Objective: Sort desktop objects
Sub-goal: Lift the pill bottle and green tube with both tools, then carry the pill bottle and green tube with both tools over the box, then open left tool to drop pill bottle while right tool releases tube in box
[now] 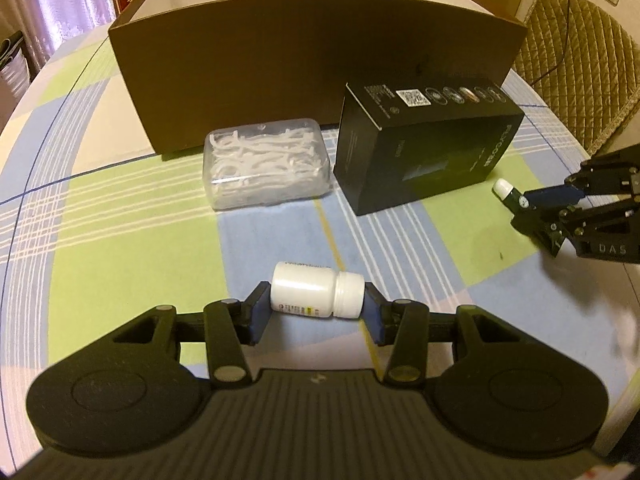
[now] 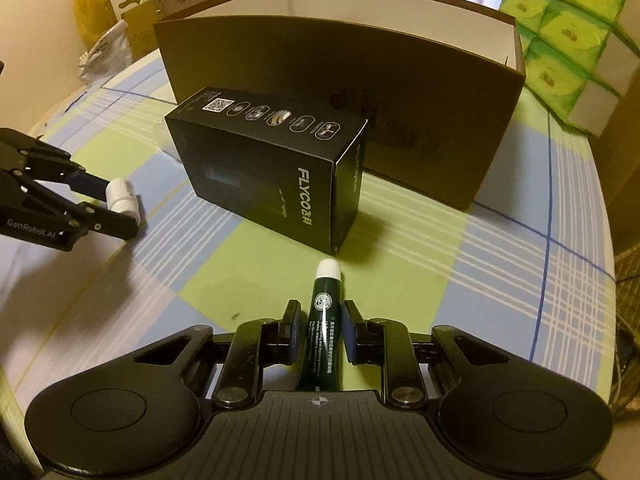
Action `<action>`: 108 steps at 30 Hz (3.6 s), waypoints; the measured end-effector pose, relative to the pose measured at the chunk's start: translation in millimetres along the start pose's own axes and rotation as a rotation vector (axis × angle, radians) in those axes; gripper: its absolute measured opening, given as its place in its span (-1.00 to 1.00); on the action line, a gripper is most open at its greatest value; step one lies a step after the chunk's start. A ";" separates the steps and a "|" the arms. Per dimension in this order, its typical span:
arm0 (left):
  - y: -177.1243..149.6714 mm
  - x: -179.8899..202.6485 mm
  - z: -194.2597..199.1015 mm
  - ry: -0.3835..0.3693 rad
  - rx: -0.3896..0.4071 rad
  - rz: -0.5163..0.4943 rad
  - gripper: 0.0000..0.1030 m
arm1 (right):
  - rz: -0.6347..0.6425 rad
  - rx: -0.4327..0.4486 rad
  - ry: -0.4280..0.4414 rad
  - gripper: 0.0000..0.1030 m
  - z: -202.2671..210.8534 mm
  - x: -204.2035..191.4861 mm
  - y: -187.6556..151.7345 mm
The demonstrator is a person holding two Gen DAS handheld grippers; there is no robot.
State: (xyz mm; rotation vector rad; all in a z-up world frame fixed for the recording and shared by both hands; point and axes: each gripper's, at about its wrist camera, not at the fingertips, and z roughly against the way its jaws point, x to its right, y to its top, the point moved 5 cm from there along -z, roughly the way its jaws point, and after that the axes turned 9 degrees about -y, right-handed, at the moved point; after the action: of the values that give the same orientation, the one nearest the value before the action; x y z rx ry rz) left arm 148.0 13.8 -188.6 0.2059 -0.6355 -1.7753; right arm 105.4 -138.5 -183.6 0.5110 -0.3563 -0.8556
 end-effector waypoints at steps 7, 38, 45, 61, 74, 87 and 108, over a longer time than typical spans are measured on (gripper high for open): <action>2.9 1.7 -4.7 0.005 0.006 -0.023 -0.17 | -0.035 -0.009 -0.044 -0.61 -1.5 -2.5 4.2; -10.7 6.3 8.5 0.005 0.001 -0.031 -0.20 | -0.055 -0.067 -0.089 -0.73 3.1 -17.8 6.3; -16.8 5.5 13.6 -0.001 0.000 -0.020 -0.20 | -0.042 -0.096 -0.076 -0.73 9.0 -30.8 2.4; -12.3 0.8 51.9 -0.017 0.073 0.016 -0.20 | -0.060 -0.065 0.083 -0.74 52.4 -57.1 12.3; 64.1 -5.6 92.1 -0.022 0.215 -0.038 -0.20 | -0.123 0.141 0.072 -0.74 95.8 -26.1 102.3; 175.8 -35.2 83.2 0.011 0.262 -0.069 -0.20 | -0.171 0.191 -0.020 -0.74 65.3 30.4 190.8; 222.5 -63.0 -19.4 0.080 0.046 -0.184 -0.20 | -0.210 0.082 -0.105 -0.74 -18.4 75.1 221.6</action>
State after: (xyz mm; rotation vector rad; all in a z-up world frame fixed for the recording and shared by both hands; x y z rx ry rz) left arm 362.5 28.4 -101.4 0.3754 -0.6156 -1.9199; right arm 297.9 -71.0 -67.7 0.5881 -0.4409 -1.0770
